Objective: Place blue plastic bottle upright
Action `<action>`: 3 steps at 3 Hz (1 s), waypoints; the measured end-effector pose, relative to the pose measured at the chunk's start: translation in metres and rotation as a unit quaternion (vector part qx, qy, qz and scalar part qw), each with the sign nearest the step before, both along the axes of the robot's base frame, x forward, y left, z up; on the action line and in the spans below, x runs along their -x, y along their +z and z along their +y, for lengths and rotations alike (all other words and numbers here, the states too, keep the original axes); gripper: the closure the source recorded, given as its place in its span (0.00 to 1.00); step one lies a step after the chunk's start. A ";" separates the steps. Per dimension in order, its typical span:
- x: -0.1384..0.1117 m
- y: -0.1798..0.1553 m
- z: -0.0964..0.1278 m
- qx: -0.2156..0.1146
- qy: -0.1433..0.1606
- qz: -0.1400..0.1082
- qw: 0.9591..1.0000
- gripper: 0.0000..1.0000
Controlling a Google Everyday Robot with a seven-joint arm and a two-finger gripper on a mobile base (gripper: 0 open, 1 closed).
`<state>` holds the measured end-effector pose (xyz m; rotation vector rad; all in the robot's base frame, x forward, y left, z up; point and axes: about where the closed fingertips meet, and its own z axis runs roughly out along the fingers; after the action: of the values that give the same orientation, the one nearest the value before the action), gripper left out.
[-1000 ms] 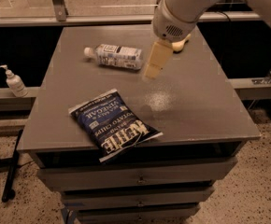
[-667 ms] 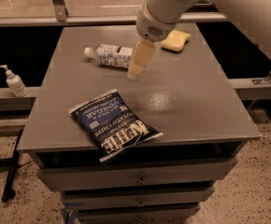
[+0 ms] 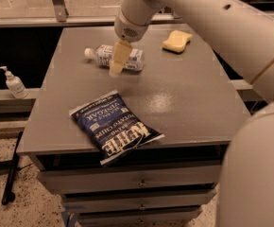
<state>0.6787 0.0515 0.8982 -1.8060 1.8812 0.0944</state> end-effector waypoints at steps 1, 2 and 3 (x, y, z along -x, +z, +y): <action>-0.021 -0.020 0.018 0.017 0.001 0.020 1.000 0.00; -0.038 -0.043 0.031 0.041 -0.002 0.041 0.998 0.00; -0.051 -0.059 0.030 0.063 -0.009 0.053 0.997 0.00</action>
Offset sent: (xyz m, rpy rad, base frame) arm 0.0586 0.0419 -0.0626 -0.1342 0.1215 -0.0166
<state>0.7298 0.0819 0.8395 -1.9014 2.0177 0.0675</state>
